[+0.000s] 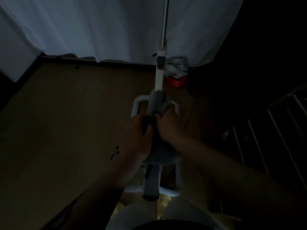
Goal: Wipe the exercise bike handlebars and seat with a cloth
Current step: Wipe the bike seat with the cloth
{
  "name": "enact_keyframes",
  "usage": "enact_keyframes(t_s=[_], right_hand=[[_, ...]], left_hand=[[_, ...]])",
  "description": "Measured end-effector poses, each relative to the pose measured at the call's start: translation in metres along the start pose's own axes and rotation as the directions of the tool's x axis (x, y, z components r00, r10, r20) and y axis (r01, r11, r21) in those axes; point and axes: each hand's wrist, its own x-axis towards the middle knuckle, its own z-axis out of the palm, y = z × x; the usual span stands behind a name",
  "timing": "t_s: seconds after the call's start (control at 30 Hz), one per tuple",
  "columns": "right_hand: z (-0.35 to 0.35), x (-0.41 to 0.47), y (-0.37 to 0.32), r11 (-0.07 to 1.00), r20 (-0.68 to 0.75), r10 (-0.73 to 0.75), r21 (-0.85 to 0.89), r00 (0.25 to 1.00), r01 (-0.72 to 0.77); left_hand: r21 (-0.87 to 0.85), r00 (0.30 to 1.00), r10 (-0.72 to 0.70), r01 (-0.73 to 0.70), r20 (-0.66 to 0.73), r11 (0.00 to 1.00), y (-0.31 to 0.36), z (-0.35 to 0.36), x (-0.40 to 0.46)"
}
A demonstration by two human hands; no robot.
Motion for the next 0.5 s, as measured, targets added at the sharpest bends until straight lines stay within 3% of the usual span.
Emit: enact_keyframes(t_s=[0.1, 0.23, 0.4, 0.5], right_hand=[[-0.001, 0.019, -0.013, 0.992, -0.001, 0.097, 0.077, 0.995, -0.097], [0.007, -0.002, 0.003, 0.994, -0.032, -0.066, -0.095, 0.997, 0.063], [0.006, 0.021, -0.002, 0.997, -0.077, -0.064, -0.037, 0.995, 0.062], [0.007, 0.004, 0.011, 0.972, -0.029, -0.176, -0.16, 0.984, 0.169]], left_hand=[[-0.016, 0.998, -0.058, 0.058, 0.004, 0.998, -0.001, 0.002, -0.001], [-0.055, 0.995, -0.098, 0.099, 0.02, 0.994, -0.003, 0.004, 0.0], [-0.081, 0.991, -0.125, 0.121, -0.043, 0.989, -0.004, 0.007, -0.001], [-0.08, 0.989, -0.14, 0.136, -0.045, 0.987, -0.003, 0.006, -0.002]])
